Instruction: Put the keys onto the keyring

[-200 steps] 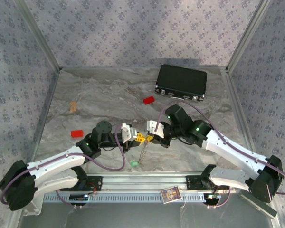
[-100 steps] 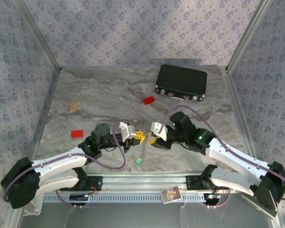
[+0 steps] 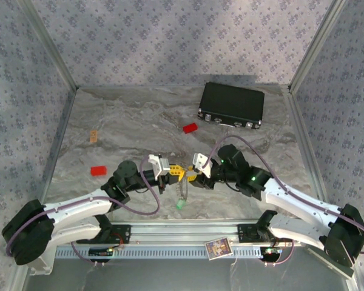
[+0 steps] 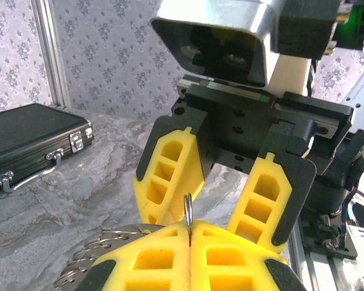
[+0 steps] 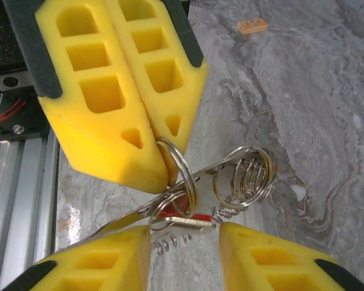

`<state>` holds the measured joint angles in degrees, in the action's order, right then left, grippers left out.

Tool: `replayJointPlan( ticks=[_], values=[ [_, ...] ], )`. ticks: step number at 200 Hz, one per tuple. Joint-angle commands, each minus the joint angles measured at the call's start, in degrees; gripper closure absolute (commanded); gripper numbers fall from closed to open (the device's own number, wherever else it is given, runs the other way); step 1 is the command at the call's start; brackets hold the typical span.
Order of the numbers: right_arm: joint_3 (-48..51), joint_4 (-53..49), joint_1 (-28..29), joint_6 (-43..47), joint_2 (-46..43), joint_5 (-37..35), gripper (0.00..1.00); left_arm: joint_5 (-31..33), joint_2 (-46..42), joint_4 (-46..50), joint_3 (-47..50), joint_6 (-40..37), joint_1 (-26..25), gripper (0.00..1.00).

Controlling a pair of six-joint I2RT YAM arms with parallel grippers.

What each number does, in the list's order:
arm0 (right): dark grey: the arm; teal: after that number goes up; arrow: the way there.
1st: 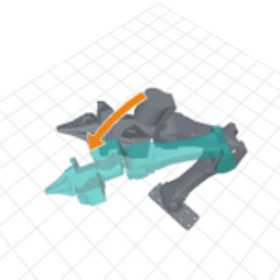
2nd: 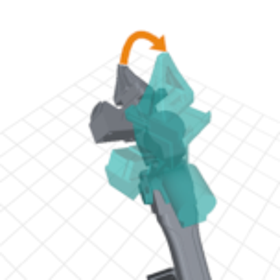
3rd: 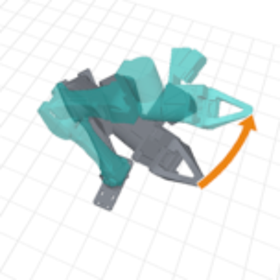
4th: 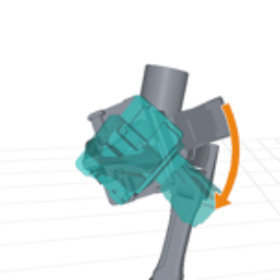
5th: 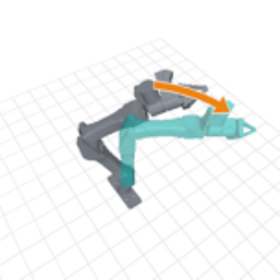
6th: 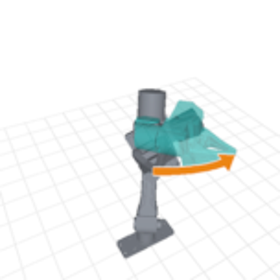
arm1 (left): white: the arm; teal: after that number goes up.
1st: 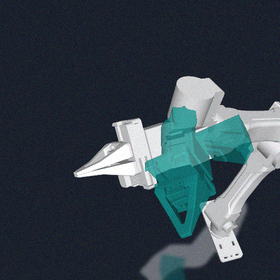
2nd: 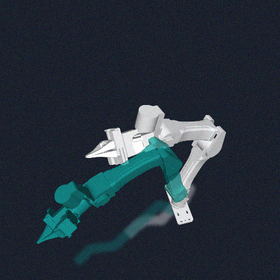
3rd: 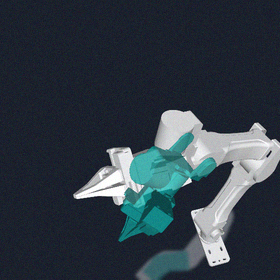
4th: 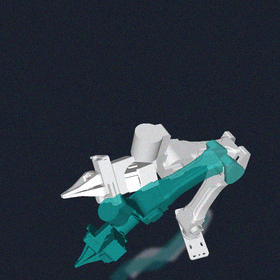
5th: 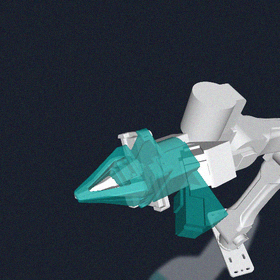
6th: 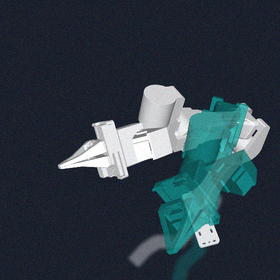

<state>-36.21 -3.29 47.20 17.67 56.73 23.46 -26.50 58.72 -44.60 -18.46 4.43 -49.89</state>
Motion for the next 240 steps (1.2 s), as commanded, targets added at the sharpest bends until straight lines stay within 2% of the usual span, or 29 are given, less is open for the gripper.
replayJointPlan(
  ticks=[1,63,81,106,151,178,224,240],
  values=[
    [2.05,5.39,0.55,-2.36,-1.83,-1.96,0.59,0.48,-1.08,-5.83,-0.09,1.09,-0.01,1.0],
    [3.7,11.54,2.91,-3.02,-1.06,-7.17,0.54,4.38,-1.51,-7.34,-0.52,2.82,0.0,1.0],
    [4.2,13.23,3.75,-2.74,-0.8,-10.1,0.54,4.92,-0.94,-9.05,-0.36,3.95,0.02,1.0],
    [4.65,14.21,3.86,-2.88,-0.74,-10.17,0.57,5.05,-0.28,-10.56,-0.25,4.65,-0.03,1.0],
    [5.77,14.84,3.56,-3.82,-1.33,-7.11,0.7,5.33,-0.43,-10.8,-0.17,4.65,0.03,1.0],
    [6.15,15.33,2.92,-4.83,-1.79,-3.71,0.74,5.21,-0.75,-10.33,-0.08,4.49,-0.01,1.0],
    [6.74,16.85,1.2,-7.07,-2.23,1.59,0.76,5.4,-1.06,-9.98,-0.09,3.95,0.0,1.0],
    [6.93,17.98,0.48,-7.89,-2.23,3.94,0.73,5.2,-1.05,-10.05,-0.17,3.92,-0.03,1.0]
  ],
)
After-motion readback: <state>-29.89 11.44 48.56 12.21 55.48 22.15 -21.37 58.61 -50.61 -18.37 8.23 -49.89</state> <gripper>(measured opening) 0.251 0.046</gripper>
